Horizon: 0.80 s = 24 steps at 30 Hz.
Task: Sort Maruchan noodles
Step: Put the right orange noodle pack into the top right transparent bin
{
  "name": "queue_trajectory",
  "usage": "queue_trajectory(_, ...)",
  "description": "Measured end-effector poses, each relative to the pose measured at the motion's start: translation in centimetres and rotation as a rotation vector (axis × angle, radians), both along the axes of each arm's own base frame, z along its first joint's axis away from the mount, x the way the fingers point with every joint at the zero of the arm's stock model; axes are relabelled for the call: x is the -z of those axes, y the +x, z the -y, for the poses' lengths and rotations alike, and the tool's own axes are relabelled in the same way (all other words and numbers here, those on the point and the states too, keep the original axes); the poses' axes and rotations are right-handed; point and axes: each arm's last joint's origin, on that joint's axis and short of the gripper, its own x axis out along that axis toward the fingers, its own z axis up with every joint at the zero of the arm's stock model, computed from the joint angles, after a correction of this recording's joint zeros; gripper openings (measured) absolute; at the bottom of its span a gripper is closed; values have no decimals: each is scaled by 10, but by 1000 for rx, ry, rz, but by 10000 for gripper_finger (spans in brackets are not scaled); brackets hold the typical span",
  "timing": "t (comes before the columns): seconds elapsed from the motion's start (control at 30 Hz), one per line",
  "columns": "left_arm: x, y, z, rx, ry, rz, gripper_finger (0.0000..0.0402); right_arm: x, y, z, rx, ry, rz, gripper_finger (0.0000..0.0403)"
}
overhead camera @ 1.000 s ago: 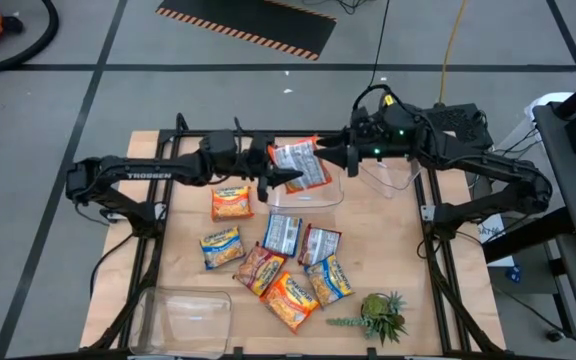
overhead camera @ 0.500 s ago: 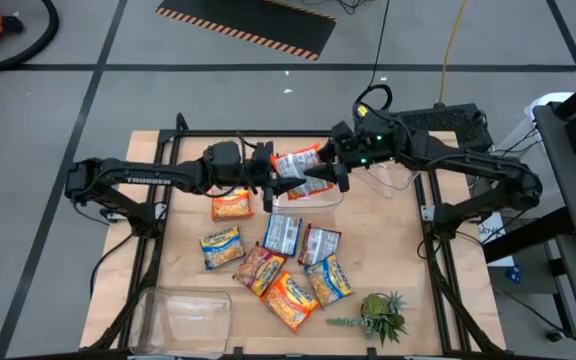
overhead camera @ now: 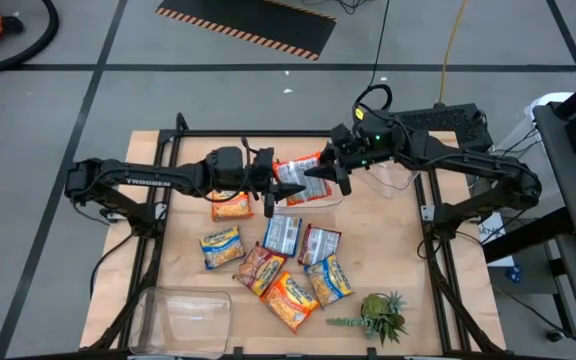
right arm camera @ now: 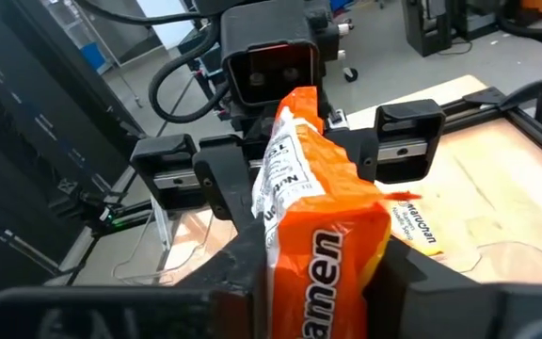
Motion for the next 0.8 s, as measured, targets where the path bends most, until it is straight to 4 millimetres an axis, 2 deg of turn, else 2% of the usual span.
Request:
queue_trajectory(0.33,0,0,-1,-61,-50,6,168,0,0,1,10,-1,0,99)
queue_trajectory(0.53,1,0,-3,-126,-107,-6,240,0,-9,10,48,17,-36,90)
queue_trajectory(0.7,-8,-10,-15,-230,-142,24,305,1,-22,15,81,28,-93,89)
queue_trajectory(0.8,-14,-15,-22,-254,-146,47,326,1,-27,18,93,17,-109,88)
